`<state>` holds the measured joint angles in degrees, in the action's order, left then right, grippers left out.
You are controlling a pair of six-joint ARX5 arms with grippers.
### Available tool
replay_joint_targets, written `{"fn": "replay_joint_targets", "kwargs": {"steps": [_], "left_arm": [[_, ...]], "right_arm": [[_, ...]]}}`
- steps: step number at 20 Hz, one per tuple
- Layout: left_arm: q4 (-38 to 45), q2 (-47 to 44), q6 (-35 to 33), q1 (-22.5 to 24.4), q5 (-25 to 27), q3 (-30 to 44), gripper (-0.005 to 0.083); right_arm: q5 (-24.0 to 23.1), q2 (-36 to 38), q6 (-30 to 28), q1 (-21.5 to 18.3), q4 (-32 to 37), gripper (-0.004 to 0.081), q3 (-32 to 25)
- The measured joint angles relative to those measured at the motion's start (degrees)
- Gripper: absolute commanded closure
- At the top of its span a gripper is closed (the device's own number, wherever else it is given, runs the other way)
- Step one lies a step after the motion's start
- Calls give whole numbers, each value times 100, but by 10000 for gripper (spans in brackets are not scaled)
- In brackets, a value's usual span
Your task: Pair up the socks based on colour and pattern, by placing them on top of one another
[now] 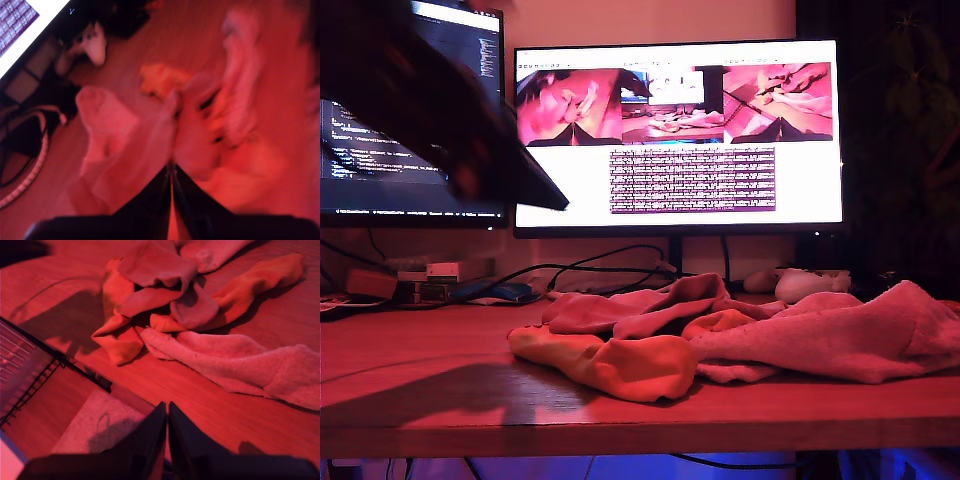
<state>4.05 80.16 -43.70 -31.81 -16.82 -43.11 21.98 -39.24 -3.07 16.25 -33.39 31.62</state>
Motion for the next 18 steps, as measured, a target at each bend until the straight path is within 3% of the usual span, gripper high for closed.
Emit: {"fn": "replay_joint_targets", "kwargs": {"steps": [6, 14, 18], "left_arm": [[4, 1344, -787, 2, 177, -907, 411], [39, 2343, -1338, -46, 391, -1180, 414], [463, 2527, -1502, -46, 577, -1193, 420]], "right_arm": [[0, 0, 0, 0, 39, 780, 0], [0, 0, 0, 0, 146, 780, 0], [0, 0, 0, 0, 195, 780, 0]]}}
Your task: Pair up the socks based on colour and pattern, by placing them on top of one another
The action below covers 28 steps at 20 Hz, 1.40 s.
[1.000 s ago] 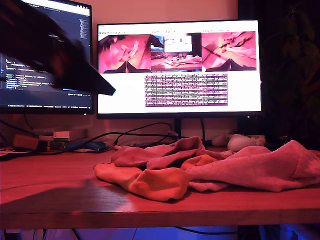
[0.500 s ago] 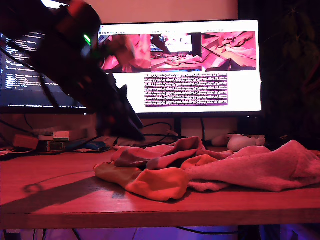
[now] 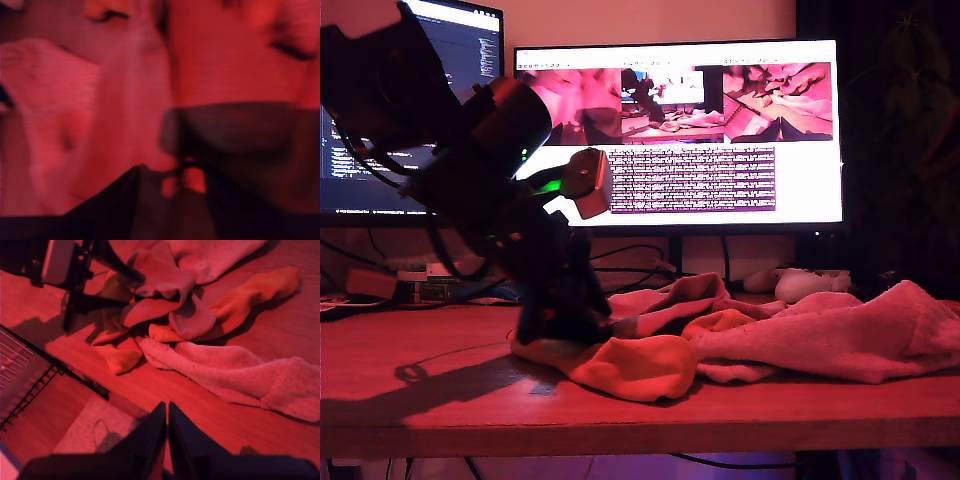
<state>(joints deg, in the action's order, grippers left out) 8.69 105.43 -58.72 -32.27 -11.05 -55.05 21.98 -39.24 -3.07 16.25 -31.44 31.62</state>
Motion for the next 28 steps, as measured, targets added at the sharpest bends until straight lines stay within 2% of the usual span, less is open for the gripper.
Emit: {"fn": "replay_joint_targets", "kwargs": {"steps": [3, 6, 8, 10, 12, 17, 20, 25, 28], "left_arm": [[195, 98, 0, -20, 13, -4, 441], [313, 199, 0, -76, 17, -4, 529], [319, 199, 0, -76, 26, -7, 620], [297, 199, 0, -76, 74, -7, 799], [293, 199, -2, -87, 315, -24, 794], [-704, 201, 17, -302, 1786, -748, 794], [-1561, 116, 632, -319, 1974, -1172, 794], [-2509, -603, 1025, -319, 2124, -1244, 794], [-2986, -892, 1080, -245, 2618, -1320, 794]], "right_arm": [[0, 0, 0, 0, 7, 780, 0], [0, 0, 0, 0, 11, 780, 0], [-2, 0, 0, 0, 15, 780, 0], [-2, 0, 0, 0, 17, 780, 0], [-2, 0, 0, 0, 17, 780, 0], [-2, 0, 0, 0, 20, 780, 0], [-2, 0, 0, 0, 22, 780, 0], [-2, 0, 0, 0, 26, 780, 0], [-2, 0, 0, 0, 28, 780, 0]]}}
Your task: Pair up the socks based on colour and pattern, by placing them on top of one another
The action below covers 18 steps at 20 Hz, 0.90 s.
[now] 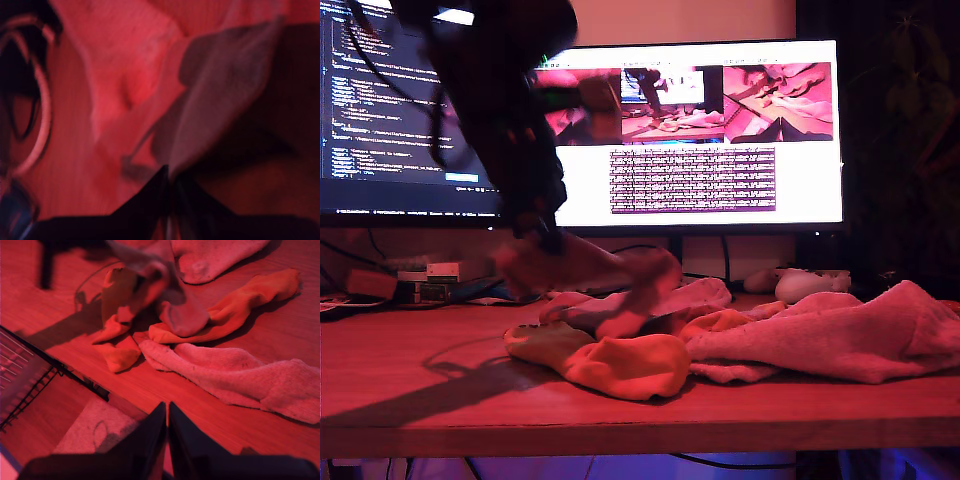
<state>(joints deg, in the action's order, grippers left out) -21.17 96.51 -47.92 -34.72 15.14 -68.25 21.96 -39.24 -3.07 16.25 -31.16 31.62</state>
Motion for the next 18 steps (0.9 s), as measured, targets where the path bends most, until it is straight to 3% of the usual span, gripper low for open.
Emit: {"fn": "replay_joint_targets", "kwargs": {"steps": [4, 7, 11, 14, 18], "left_arm": [[-46, -2, 280, 354, 459, 0, 794], [166, -2, 302, 645, 1158, -68, 794], [321, -2, 304, 990, 1777, -575, 794], [33, -13, 658, 1307, 1799, -741, 794], [-1294, -11, 1703, 1582, 1666, -715, 794]], "right_arm": [[0, 0, 0, 0, 4, 780, 0], [2, 0, 2, 0, 13, 780, 0], [26, 0, 2, 0, 0, 780, 0], [46, 0, 2, 0, -20, 780, 0], [92, 0, 2, 0, -20, 780, 0]]}}
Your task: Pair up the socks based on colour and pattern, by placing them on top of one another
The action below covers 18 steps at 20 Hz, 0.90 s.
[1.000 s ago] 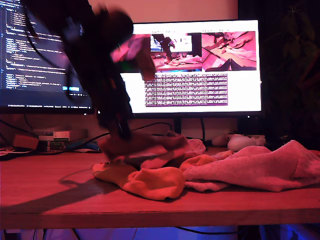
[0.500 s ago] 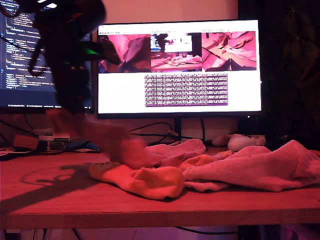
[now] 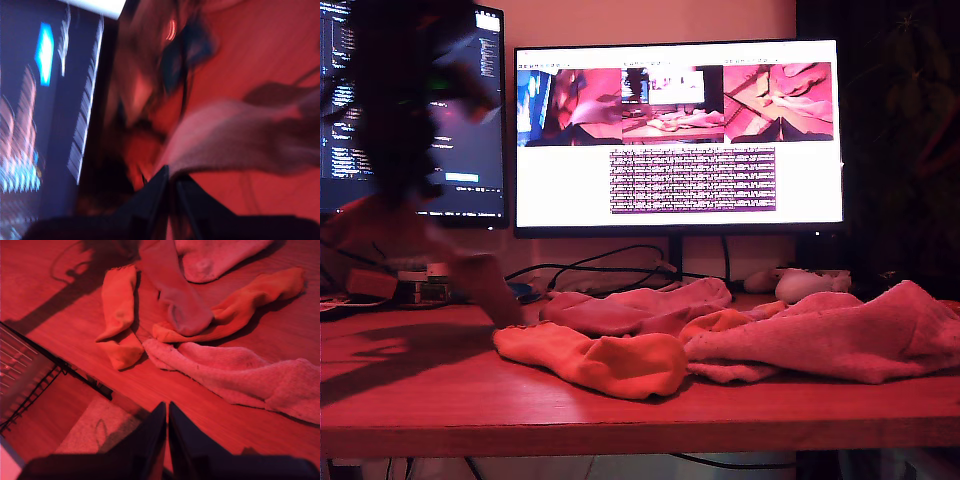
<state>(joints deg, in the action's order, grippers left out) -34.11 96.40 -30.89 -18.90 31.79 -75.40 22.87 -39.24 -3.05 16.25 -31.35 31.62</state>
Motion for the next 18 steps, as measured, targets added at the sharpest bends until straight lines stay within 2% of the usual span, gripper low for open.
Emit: {"fn": "replay_joint_targets", "kwargs": {"steps": [2, 3, 5, 6, 8, 12, 13, 14, 16, 17, 18], "left_arm": [[-691, 0, 721, -24, -356, 0, 794], [-1045, 0, 743, -57, -546, 0, 794], [-1631, 2, 1283, -116, -984, 9, 794], [-1832, 9, 1283, -131, -1202, 9, 794], [-2116, 105, 1884, -133, -1388, 11, 794], [-2380, 514, 2334, -173, -2065, 11, 790], [-2444, 570, 2334, -201, -2306, 15, 763], [-2485, 603, 2470, -256, -2470, 17, 683], [-2450, 634, 2605, -415, -2629, 20, 448], [-2437, 636, 2605, -479, -2752, 20, 378], [-2435, 638, 2632, -509, -2922, 20, 366]], "right_arm": [[13, 0, 0, 0, 0, 780, 0], [13, 0, 0, 0, 0, 780, 0], [15, 0, 0, 0, 7, 780, 0], [33, 0, 0, 0, 11, 780, 0], [37, 0, 0, 0, 13, 780, 0], [37, 0, 0, 0, 17, 780, 0], [37, 0, 0, 0, 20, 780, 0], [37, 0, 0, 0, 22, 780, 0], [37, -2, 0, 0, 22, 780, 0], [37, -2, 0, 0, 22, 780, 0], [37, -2, 0, 0, 24, 780, 0]]}}
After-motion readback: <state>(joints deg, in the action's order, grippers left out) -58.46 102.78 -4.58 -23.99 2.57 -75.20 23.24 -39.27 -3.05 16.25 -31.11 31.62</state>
